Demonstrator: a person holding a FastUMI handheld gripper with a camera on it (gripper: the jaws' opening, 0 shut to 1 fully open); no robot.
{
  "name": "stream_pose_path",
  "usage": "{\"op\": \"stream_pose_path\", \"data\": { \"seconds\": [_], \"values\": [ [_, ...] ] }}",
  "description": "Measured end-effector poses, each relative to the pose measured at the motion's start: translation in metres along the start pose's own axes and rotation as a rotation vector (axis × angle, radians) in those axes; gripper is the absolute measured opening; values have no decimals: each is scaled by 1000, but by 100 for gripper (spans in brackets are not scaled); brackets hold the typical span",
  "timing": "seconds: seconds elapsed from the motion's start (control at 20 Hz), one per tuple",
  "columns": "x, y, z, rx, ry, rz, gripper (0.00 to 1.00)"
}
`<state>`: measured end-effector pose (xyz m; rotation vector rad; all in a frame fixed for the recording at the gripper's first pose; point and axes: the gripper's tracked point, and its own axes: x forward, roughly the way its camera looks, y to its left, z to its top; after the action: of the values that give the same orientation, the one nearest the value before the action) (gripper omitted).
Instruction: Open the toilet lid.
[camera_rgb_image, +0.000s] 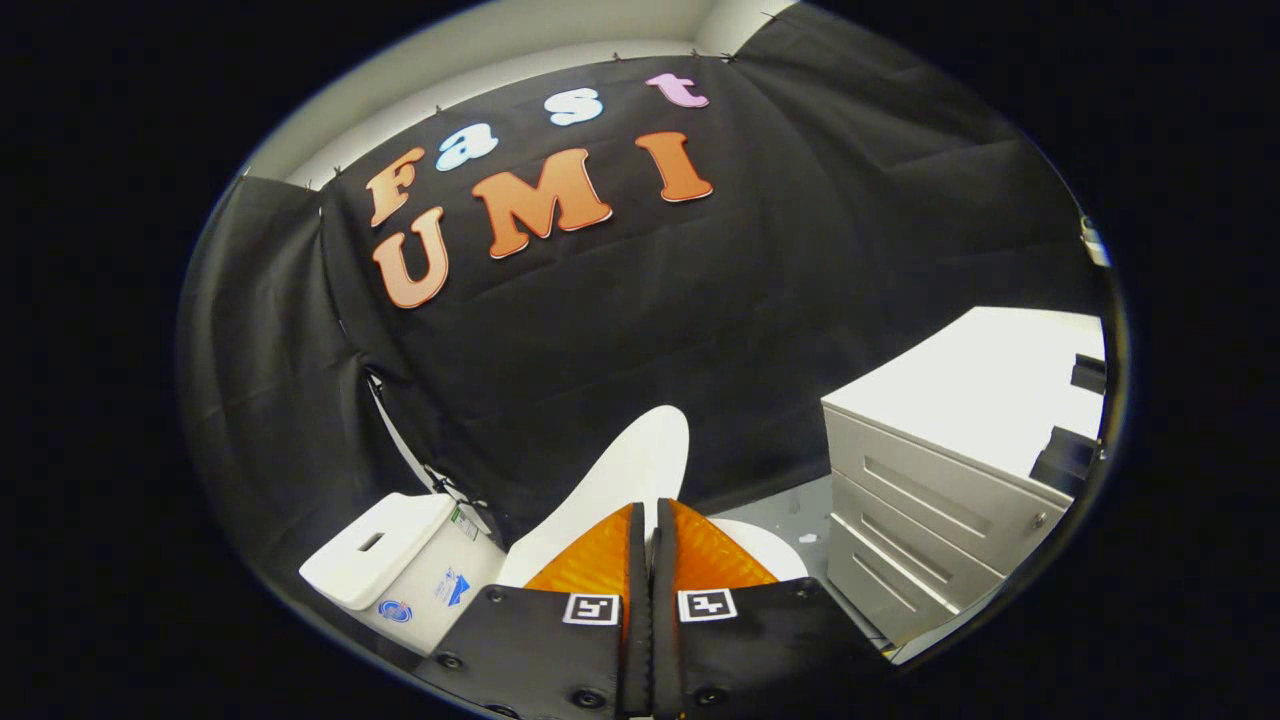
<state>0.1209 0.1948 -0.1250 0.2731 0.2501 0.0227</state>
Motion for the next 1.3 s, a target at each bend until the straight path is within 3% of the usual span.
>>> {"op": "stream_pose_path", "data": {
  "seconds": [0.65, 1.3],
  "values": [
    [-6, 78, 35, -153, -44, 95, 8],
    [-10, 136, 51, -182, -47, 190, 8]
  ]
}}
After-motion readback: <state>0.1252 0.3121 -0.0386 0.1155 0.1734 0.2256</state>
